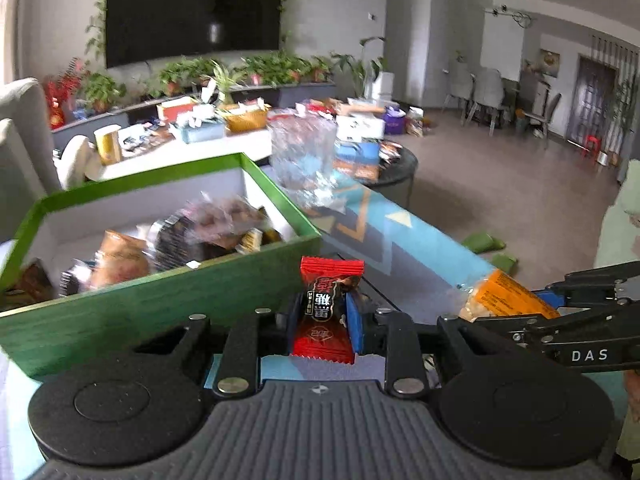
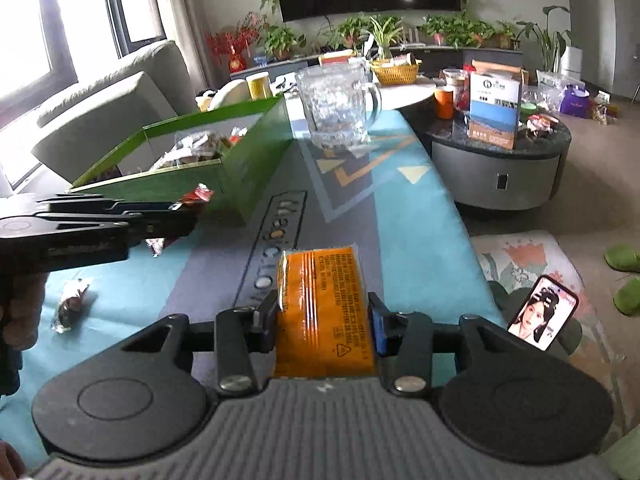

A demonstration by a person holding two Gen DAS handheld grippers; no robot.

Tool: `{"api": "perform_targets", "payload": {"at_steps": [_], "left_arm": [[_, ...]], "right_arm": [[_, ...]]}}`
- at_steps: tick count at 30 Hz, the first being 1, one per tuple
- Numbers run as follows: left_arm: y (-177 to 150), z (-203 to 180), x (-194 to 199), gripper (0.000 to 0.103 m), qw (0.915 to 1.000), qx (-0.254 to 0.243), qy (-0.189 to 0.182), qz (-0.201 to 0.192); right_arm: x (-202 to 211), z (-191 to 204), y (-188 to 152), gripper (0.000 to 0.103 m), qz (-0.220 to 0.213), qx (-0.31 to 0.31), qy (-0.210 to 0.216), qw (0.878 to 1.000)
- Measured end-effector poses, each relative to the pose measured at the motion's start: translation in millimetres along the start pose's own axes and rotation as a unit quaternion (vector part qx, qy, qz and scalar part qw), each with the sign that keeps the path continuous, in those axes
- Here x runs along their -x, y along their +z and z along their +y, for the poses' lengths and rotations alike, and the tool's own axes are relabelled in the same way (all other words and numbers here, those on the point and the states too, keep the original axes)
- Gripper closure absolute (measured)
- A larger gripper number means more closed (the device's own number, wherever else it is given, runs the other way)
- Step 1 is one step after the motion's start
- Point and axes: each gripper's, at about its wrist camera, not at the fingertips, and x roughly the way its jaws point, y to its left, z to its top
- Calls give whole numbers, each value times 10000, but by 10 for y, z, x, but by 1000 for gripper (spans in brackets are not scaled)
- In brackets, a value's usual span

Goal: Organize snacks
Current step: 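Carry both snacks over the green box and release them inside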

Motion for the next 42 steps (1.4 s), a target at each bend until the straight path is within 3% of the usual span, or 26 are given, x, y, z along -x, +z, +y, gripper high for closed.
{"api": "perform_targets", "payload": {"at_steps": [5,12,18,25,42], "left_arm": [[158,210,186,80,9987,193,322,-343],[398,612,265,80,9905,355,1185,-598],[512,924,254,80,9838,485,1590,-672],[551,1181,119,80,9799,530,1825,-603],[500,1513,-197,80,9775,673,1978,-269]], "right_arm": [[11,163,215,58,-383,90,189,9990],[-192,643,741,58,-1004,526,838,9900],[-515,957,1162,58,-1132,726,1251,9830],[-809,1044,1355,57,-1012,670,1348,9834],[-1276,1108,1380,57,-559,468,1220,9898]]}}
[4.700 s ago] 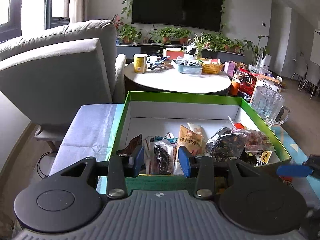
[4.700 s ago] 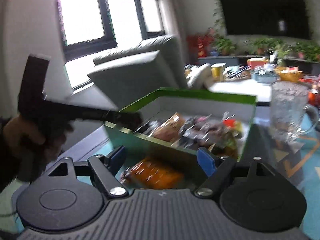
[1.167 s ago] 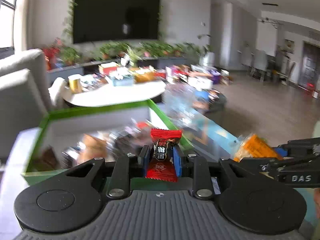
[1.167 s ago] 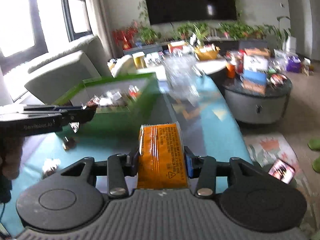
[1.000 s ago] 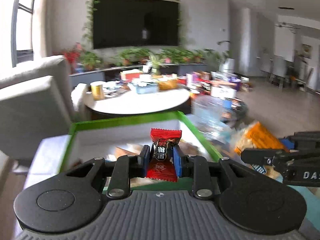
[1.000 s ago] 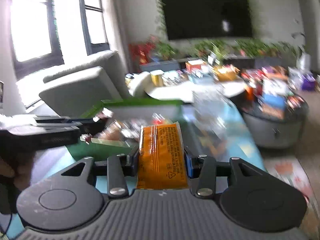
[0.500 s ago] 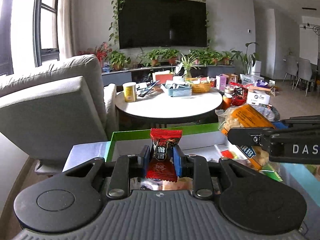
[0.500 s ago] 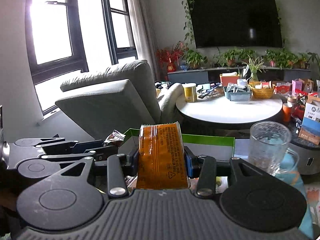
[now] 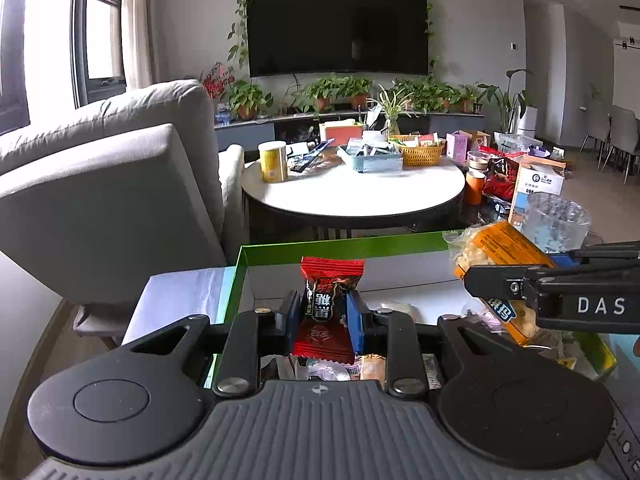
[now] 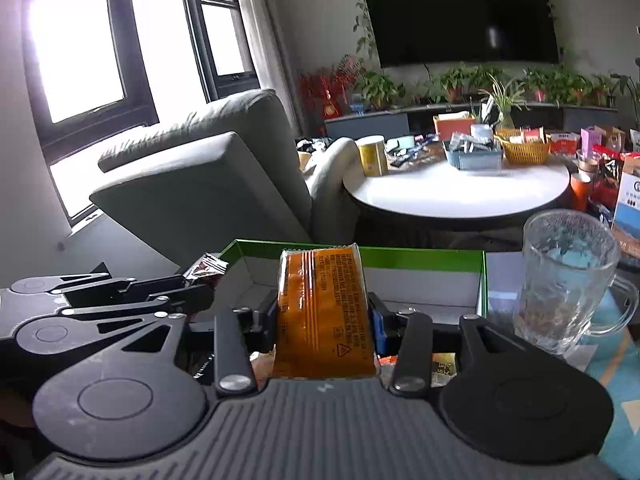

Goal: Organize snacks
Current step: 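Carry both snacks over the green box and release them inside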

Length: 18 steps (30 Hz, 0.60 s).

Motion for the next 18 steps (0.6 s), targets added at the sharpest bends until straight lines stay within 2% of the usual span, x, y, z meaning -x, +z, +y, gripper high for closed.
{"api": "perform_targets", "payload": {"at_steps": [10,12,13,18], "left_arm": [[-46,10,-114,77,9998,20,5,186],[-44,12,-135,71,9997,-29,26,226],[-51,5,-130,67,9997,-57,43,224],[-67,-11,-74,66,9998,-136,40,128]], "right_arm": [[-102,-29,21,56,66,-77,-54,9999],[-108,-21,23,55,1,-90,-45,9999],[-102,-9,22,53,-25,-65,-23,10000],[-14,89,-23,37,-82,192,84,9997]]}}
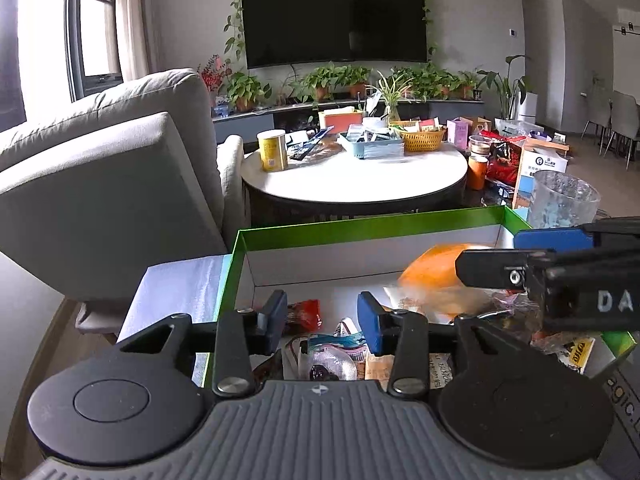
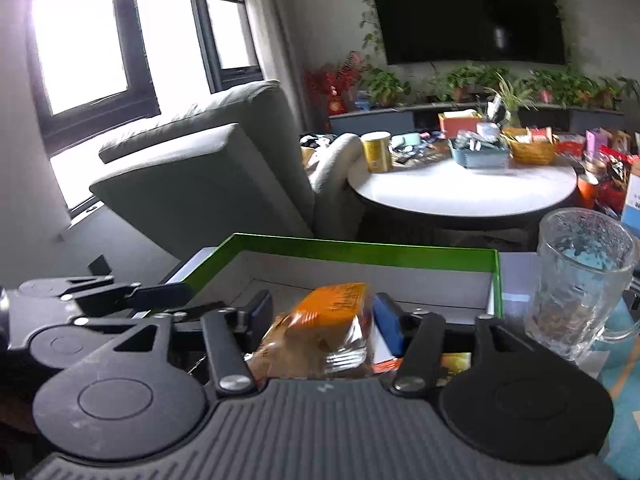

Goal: Organize snacks
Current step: 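Carry both snacks over the green box and release them inside, then grasp the brown chocolate ball with the left tool while the right tool grasps the clear candy packet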

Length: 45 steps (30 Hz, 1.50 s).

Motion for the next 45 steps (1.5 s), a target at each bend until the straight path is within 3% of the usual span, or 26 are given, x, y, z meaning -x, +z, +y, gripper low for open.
{"api": "perform_targets", "payload": {"at_steps": [14,21,31,39,45], "left_arm": [[-154,99,537,66,9994,276,120,-161],[-418,35,802,62,9999,128,-64,92],[-632,-215,593,62,9950,-146,-680,715],[-779,-291,369,62,9921,-127,-711,1030],[-822,-301,371,62,9925,-84,-677,1015]], "right_arm": [[378,61,-149,37,-210,245,20,9995],[494,91,-207,37,-239,203,38,9995],[866,60,-449,37,-307,289,-145,9990],[1006,-53,-645,37,-83,178,-487,9986],[984,-29,-697,37,-3,56,-418,9991]]}}
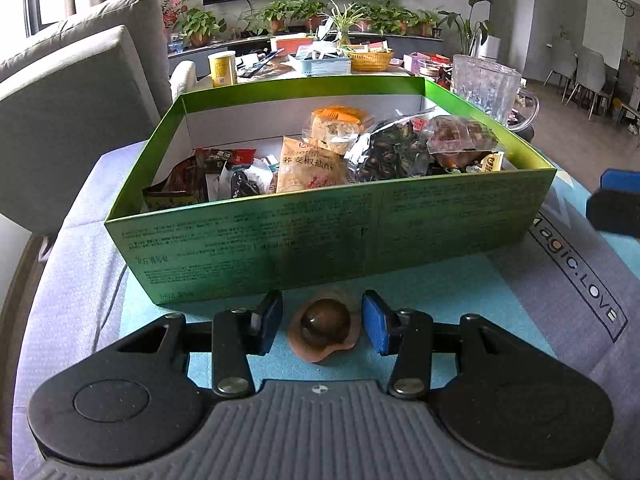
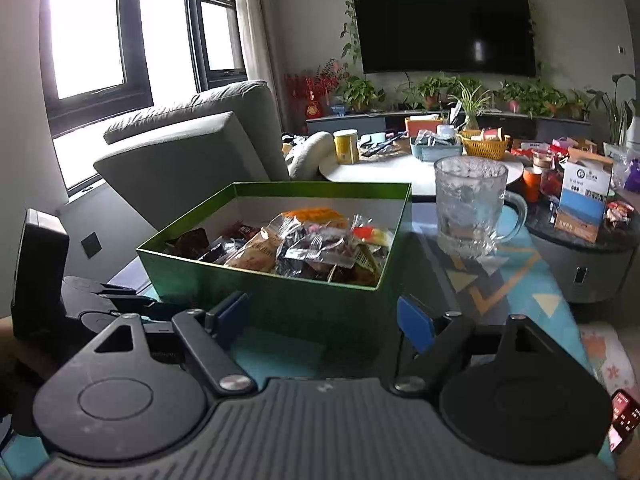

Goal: Organize snacks
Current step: 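Grasp the brown chocolate ball with the left tool while the right tool grasps the clear candy packet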

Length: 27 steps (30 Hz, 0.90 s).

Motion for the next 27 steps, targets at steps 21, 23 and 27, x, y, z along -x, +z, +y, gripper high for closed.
{"api": "perform_targets", "payload": {"at_steps": [21,23,27], "left_arm": [[-253,576,711,68,9917,771,805,-640],[-307,660,751,68,9901,878,905,-609],[-395,774,794,68,9877,1069,946,-634]], "right_arm": [[-190,850,-469,37,1085,840,1443,9800],[-212,939,-496,37,1169,905,1565,9765],[-254,1079,-531,37,1266,1091,1573,9733]]}}
